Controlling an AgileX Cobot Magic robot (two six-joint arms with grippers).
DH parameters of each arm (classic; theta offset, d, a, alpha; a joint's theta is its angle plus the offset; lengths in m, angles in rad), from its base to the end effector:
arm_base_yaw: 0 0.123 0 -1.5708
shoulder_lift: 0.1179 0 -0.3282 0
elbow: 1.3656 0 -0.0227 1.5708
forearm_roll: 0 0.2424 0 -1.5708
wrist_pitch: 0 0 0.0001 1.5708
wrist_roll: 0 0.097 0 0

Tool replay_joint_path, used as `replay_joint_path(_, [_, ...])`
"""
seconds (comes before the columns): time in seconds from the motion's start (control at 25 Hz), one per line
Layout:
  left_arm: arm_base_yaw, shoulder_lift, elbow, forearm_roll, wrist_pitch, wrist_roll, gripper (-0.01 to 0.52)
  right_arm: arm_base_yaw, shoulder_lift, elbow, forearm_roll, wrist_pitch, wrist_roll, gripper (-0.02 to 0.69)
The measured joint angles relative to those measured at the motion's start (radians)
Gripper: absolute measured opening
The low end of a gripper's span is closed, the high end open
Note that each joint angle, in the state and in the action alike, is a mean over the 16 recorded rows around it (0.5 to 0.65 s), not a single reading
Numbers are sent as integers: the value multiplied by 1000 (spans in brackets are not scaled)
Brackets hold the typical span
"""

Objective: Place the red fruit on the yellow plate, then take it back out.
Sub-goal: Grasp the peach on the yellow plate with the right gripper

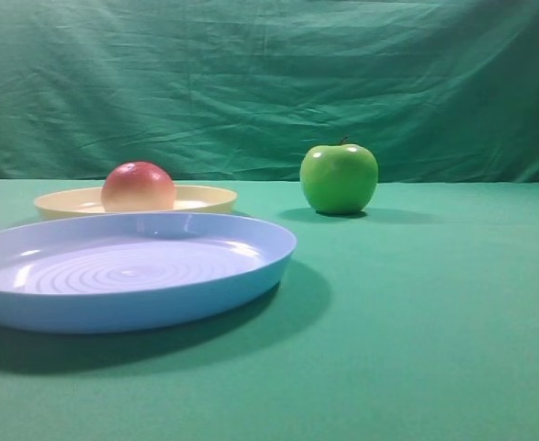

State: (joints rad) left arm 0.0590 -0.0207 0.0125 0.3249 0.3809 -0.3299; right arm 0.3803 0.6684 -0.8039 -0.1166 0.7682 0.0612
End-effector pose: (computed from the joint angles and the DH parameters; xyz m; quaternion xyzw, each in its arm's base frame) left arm 0.0047 0.0118 0.1750 -0.0701 0.7913 0.0570 0.6047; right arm 0.0793 0.0233 0.3810 -0.1547 0.8562 0.0527 0.4900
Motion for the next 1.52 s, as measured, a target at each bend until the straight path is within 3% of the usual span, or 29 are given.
replay_joint_path(0.28, [0,0,0,0,0,0,0,70,173,-74,52,-5,-27,0])
replay_joint_path(0.64, [0,0,0,0,0,0,0,87,344,-103,144,-143,-35,0])
replay_joint_path(0.96, [0,0,0,0,0,0,0,143,578,-218,198,-225,-128,0])
replay_joint_path(1.28, [0,0,0,0,0,0,0,229,894,-474,270,-157,-266,0])
replay_joint_path(1.52, [0,0,0,0,0,0,0,269,1136,-714,373,-74,-391,38])
